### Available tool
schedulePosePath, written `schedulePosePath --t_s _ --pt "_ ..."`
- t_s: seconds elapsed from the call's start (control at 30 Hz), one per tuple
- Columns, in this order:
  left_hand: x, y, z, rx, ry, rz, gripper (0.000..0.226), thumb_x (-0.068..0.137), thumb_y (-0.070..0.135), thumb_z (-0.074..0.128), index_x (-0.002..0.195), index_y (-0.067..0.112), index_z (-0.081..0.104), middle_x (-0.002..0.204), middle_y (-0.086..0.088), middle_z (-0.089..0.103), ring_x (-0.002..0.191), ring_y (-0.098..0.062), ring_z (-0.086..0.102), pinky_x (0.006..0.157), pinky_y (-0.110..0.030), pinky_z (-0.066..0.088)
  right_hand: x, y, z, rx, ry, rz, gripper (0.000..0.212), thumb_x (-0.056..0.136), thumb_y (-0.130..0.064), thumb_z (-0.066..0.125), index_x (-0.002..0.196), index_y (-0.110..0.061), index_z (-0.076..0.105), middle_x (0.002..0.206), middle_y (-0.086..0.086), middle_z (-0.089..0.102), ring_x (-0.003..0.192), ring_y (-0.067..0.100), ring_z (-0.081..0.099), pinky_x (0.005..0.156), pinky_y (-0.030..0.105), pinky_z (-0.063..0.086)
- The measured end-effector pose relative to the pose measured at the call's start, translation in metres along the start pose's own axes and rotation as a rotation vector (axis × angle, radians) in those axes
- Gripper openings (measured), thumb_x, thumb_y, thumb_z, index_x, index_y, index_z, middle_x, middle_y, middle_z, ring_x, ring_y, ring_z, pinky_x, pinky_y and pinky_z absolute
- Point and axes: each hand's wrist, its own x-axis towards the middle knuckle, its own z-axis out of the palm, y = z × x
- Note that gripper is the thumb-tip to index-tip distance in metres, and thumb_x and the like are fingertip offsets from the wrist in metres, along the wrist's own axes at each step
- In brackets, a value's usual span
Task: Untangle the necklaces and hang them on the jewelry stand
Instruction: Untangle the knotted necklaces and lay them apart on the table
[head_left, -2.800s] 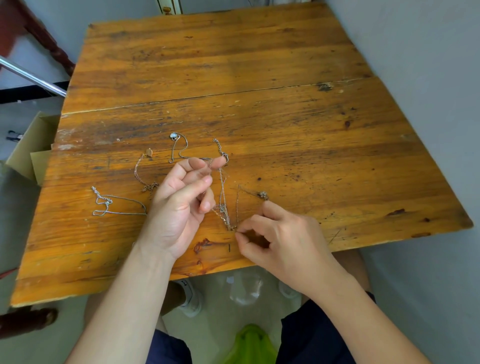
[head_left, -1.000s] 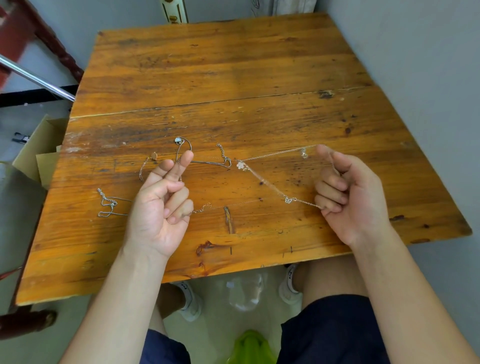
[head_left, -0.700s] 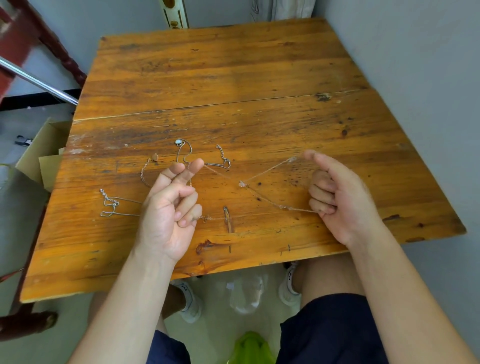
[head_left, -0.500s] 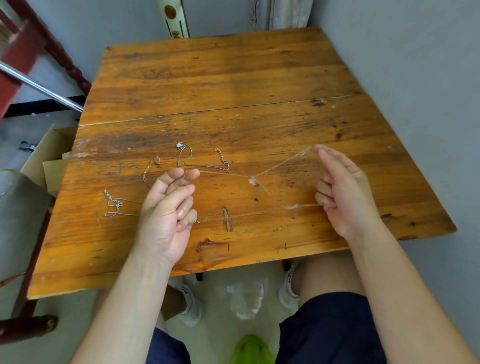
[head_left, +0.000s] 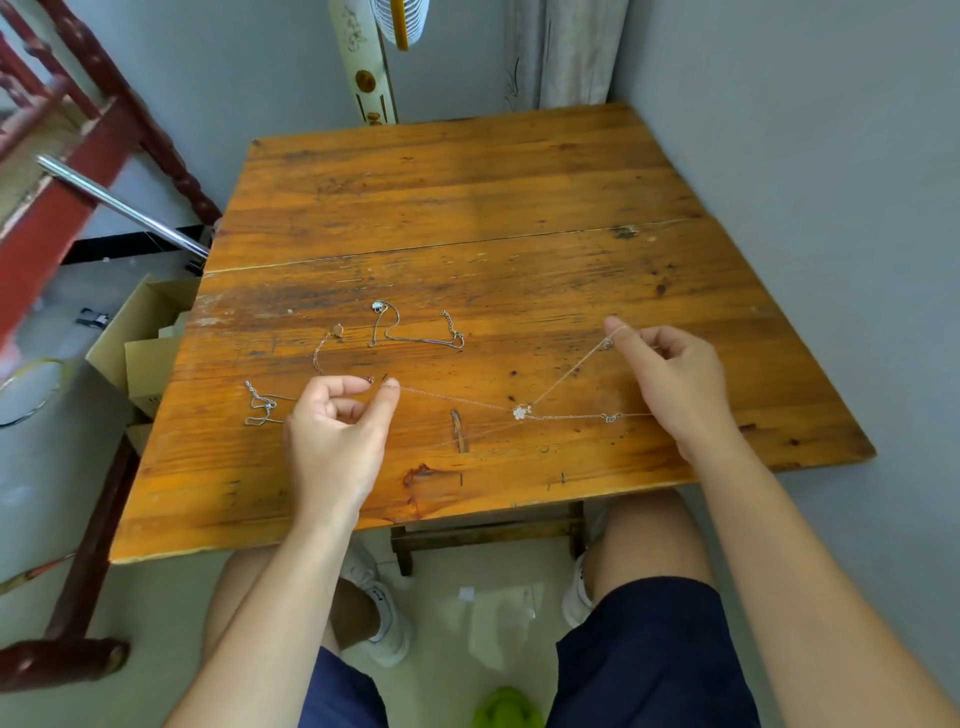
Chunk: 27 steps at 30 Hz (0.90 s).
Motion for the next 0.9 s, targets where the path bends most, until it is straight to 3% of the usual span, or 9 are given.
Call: schedulePosePath --t_s 0.17,0.33,0.53,0.63,0.7,0.83,0.9 --pt "-0.002 -0.002 0.000 0.177 0.004 0.082 0.029 0.080 0.054 0.069 0.090 0.028 0.063 0.073 -0.001 0.066 0.069 -0.021 0.064 0.064 -0.038 0.053 -0.003 0.001 0.000 -0.074 -0.026 -0.003 0.039 0.080 -0.063 0.068 0.079 -0.023 0.069 0.079 -0.011 0.067 0.089 0.014 0.061 0.086 0.041 0.049" --pt "-0.004 0.004 0.008 0.344 -0.028 0.143 0.026 0.082 0.052 0.067 0.090 0.028 0.061 0.074 0.005 0.060 0.072 -0.018 0.060 0.063 -0.035 0.050 -0.002 0.004 -0.004 -0.201 -0.045 -0.044 0.023 0.084 -0.050 0.069 0.095 -0.030 0.068 0.075 -0.007 0.059 0.071 0.013 0.056 0.066 0.032 0.045" --pt "-0.001 0.001 0.018 0.457 -0.061 0.274 0.016 0.081 0.041 0.068 0.091 0.031 0.060 0.085 0.011 0.058 0.089 -0.021 0.056 0.072 -0.037 0.048 0.000 0.003 0.000 -0.213 -0.077 -0.127 0.019 0.088 -0.038 0.070 0.106 -0.032 0.068 0.081 -0.010 0.062 0.073 0.008 0.057 0.071 0.028 0.048" --pt "-0.003 0.000 0.023 0.592 -0.099 0.326 0.028 0.078 0.035 0.068 0.105 0.031 0.061 0.111 0.007 0.054 0.112 -0.023 0.046 0.090 -0.040 0.033 -0.002 0.003 -0.001 -0.318 -0.103 -0.220 0.027 0.090 -0.035 0.067 0.117 -0.031 0.067 0.096 -0.011 0.065 0.084 0.005 0.059 0.076 0.023 0.046" --pt "-0.008 0.001 0.028 0.623 -0.147 0.398 0.040 0.073 0.037 0.062 0.113 0.031 0.060 0.121 0.007 0.049 0.121 -0.021 0.037 0.092 -0.038 0.025 -0.005 0.006 -0.002 -0.440 -0.080 -0.324 0.031 0.091 -0.035 0.067 0.122 -0.030 0.067 0.110 -0.008 0.062 0.097 0.008 0.059 0.083 0.027 0.047" --pt "-0.017 0.004 0.039 0.523 -0.302 0.539 0.039 0.078 0.037 0.059 0.114 0.025 0.066 0.113 0.006 0.052 0.112 -0.016 0.040 0.094 -0.036 0.035 -0.016 0.012 -0.002 -0.575 0.005 -0.484 0.030 0.089 -0.032 0.068 0.118 -0.026 0.072 0.115 0.001 0.060 0.111 0.020 0.055 0.091 0.046 0.050" --pt "-0.019 0.005 0.045 0.526 -0.385 0.631 0.034 0.083 0.041 0.062 0.111 0.025 0.070 0.104 0.007 0.056 0.103 -0.013 0.042 0.088 -0.034 0.039 -0.021 0.015 -0.001 -0.563 -0.025 -0.516 0.026 0.088 -0.031 0.070 0.113 -0.026 0.075 0.109 0.000 0.059 0.107 0.018 0.055 0.084 0.038 0.050"
